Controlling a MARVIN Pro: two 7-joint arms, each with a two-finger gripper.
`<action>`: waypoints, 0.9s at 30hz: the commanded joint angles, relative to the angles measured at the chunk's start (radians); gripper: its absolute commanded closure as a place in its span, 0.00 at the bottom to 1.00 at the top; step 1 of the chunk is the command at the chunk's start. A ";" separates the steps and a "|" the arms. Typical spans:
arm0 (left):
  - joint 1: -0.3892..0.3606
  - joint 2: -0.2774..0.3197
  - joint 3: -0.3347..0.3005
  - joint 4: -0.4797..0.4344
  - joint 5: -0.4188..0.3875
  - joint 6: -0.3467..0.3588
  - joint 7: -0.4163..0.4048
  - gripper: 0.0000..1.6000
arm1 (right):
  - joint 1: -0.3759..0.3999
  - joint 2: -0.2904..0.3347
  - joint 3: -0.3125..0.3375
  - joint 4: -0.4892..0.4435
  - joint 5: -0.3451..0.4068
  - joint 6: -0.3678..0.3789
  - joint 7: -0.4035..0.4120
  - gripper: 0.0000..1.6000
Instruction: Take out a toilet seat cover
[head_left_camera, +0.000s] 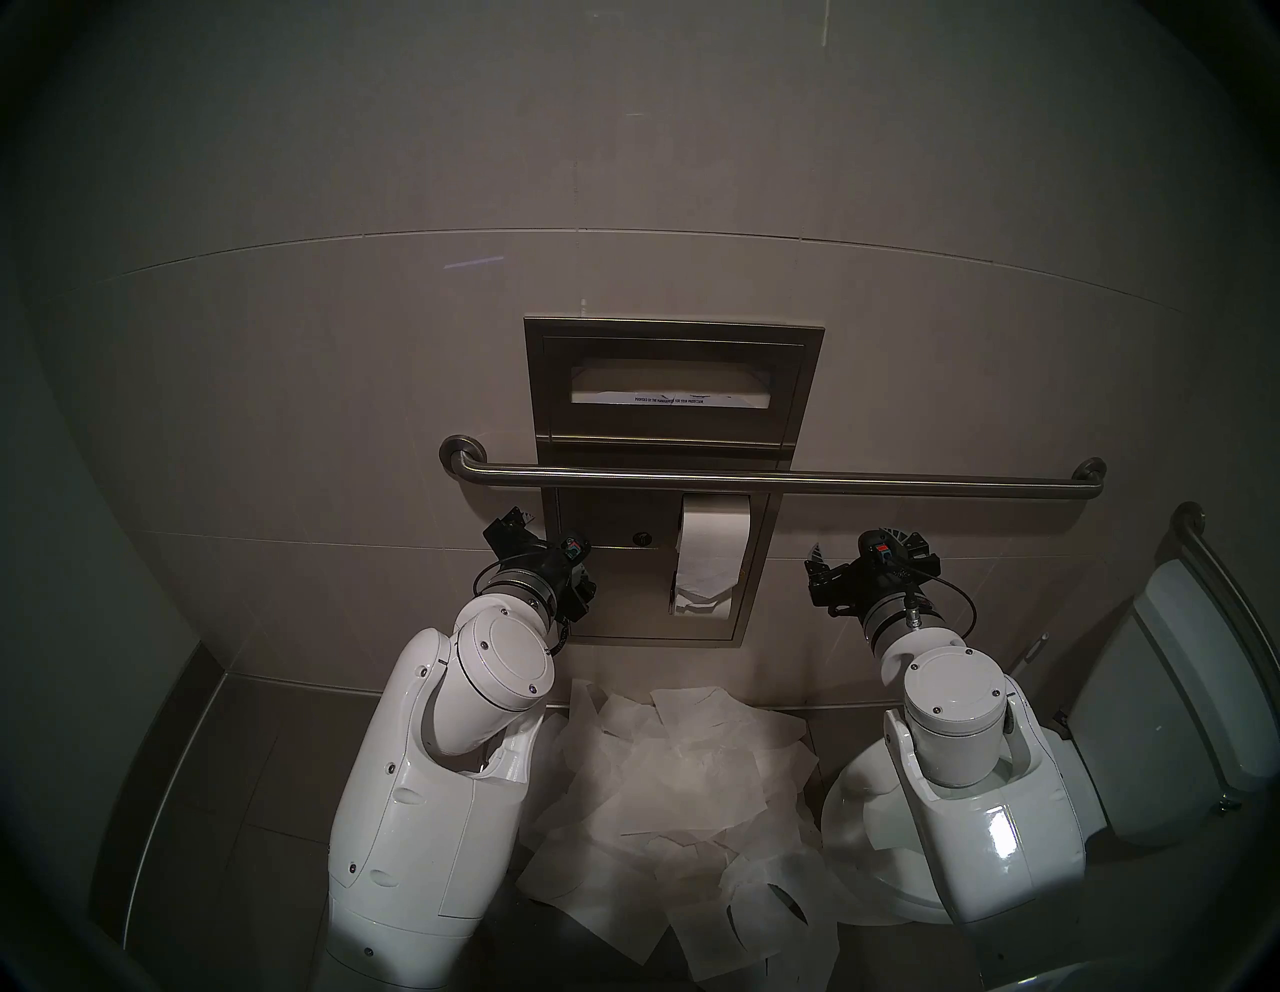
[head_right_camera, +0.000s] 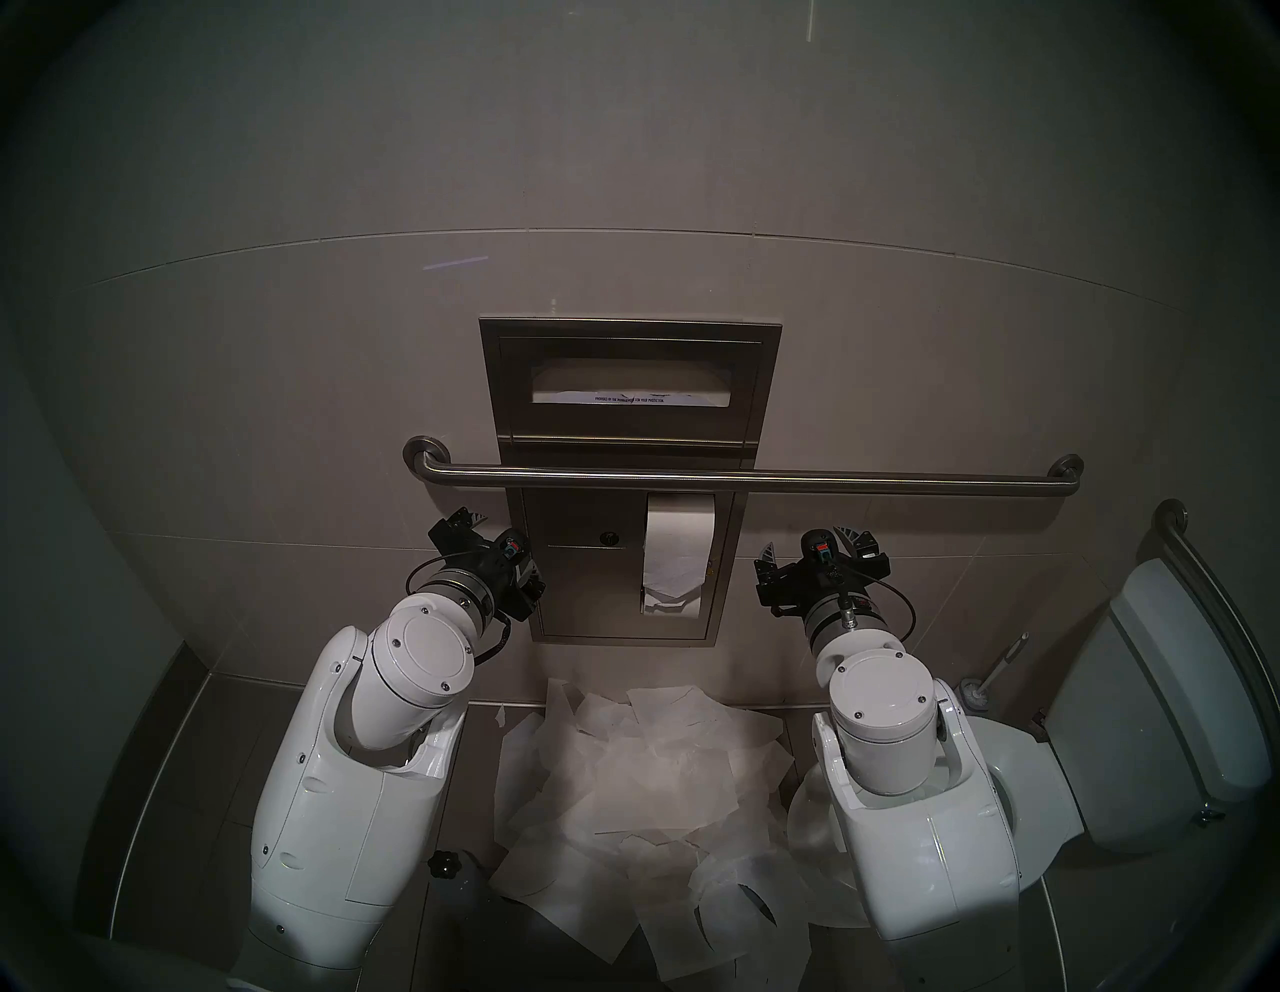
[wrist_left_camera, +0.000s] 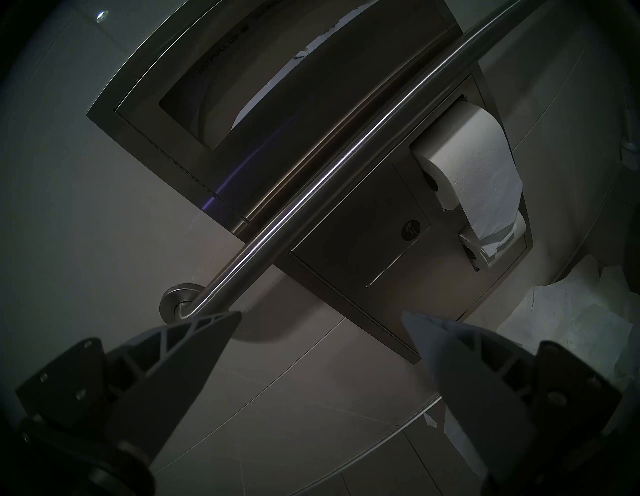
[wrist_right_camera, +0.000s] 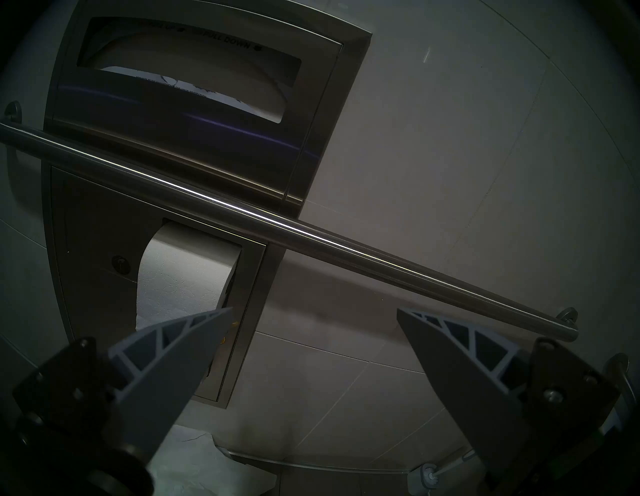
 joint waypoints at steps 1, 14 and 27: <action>-0.018 0.000 0.000 -0.030 -0.002 -0.002 0.003 0.00 | 0.014 0.000 0.001 -0.032 -0.001 -0.004 -0.001 0.00; -0.018 0.000 0.000 -0.029 -0.002 -0.003 0.003 0.00 | 0.041 -0.008 -0.029 -0.020 -0.015 -0.003 -0.007 0.00; -0.019 0.000 0.000 -0.019 0.000 -0.004 0.005 0.00 | 0.187 -0.070 -0.195 0.026 -0.078 -0.024 0.033 0.00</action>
